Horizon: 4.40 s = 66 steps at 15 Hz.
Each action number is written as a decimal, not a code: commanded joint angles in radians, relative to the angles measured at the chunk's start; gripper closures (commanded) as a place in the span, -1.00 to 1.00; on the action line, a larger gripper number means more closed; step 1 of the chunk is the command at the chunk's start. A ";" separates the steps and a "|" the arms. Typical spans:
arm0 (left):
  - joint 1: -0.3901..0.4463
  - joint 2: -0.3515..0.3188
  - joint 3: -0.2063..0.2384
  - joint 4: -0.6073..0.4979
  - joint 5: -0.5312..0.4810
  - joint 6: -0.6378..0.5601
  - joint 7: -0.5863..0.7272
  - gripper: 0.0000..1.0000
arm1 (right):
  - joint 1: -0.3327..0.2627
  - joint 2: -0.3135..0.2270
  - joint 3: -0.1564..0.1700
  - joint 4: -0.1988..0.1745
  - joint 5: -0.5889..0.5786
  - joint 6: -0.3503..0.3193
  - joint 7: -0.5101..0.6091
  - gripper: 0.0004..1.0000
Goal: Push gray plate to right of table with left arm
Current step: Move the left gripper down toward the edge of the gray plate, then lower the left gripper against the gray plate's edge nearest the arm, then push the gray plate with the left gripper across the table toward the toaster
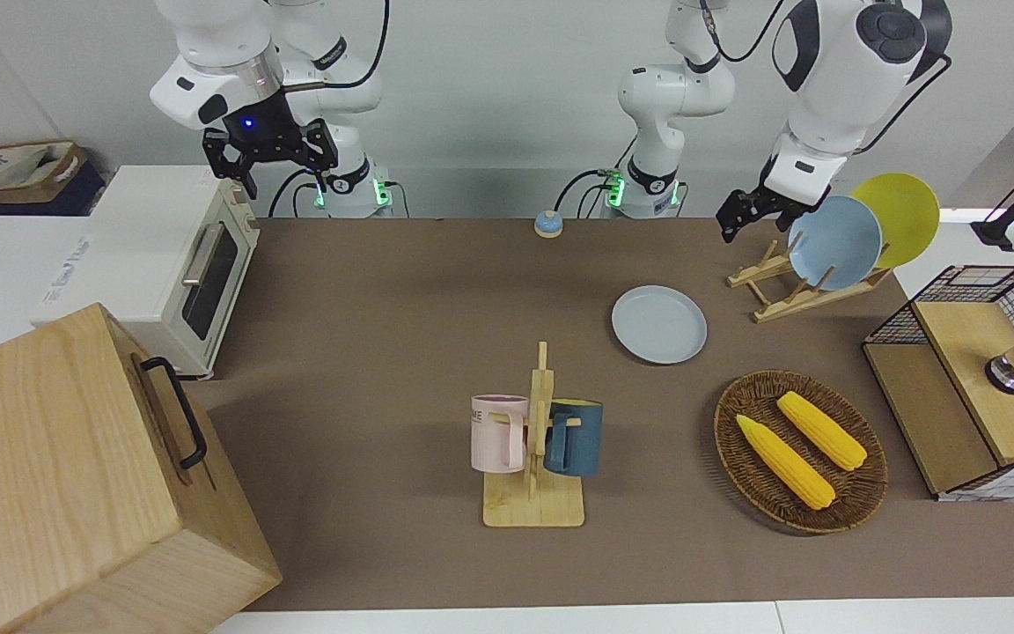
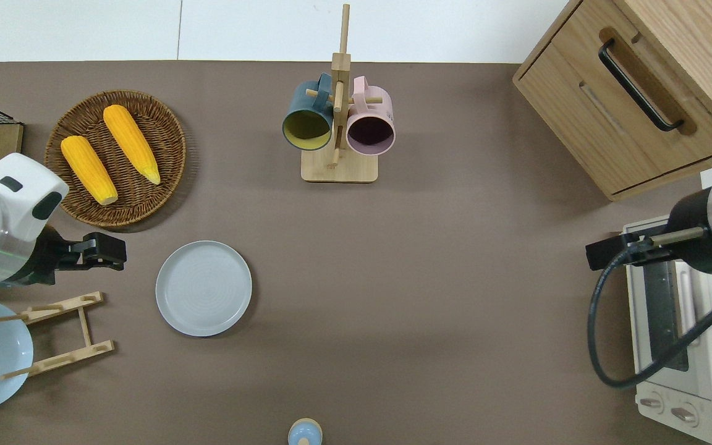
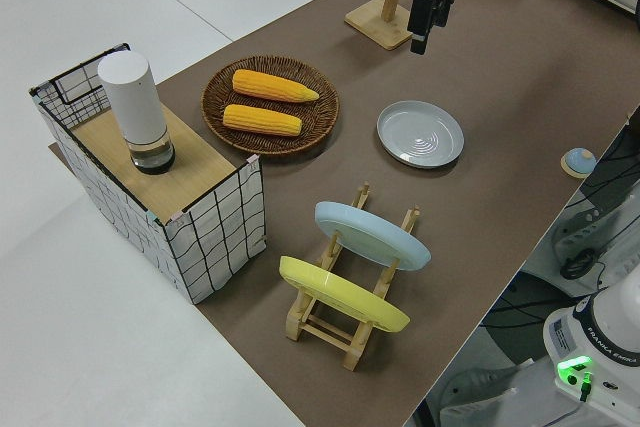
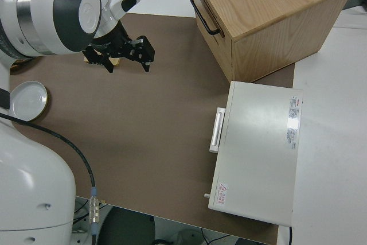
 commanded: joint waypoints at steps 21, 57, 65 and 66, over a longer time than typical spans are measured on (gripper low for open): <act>0.036 -0.047 -0.006 -0.765 0.016 0.901 0.006 -0.05 | -0.019 -0.003 0.014 0.009 0.006 -0.013 0.013 -0.97; -0.539 0.338 -0.110 -0.353 0.125 0.824 -1.034 1.00 | -0.019 -0.003 0.015 0.009 0.006 -0.013 0.013 -0.97; -0.718 0.480 -0.109 -0.115 0.148 0.723 -1.287 1.00 | -0.019 -0.003 0.014 0.009 0.006 -0.013 0.013 -0.97; -0.734 0.498 -0.109 -0.095 0.167 0.723 -1.316 1.00 | -0.019 -0.003 0.014 0.009 0.006 -0.013 0.013 -0.97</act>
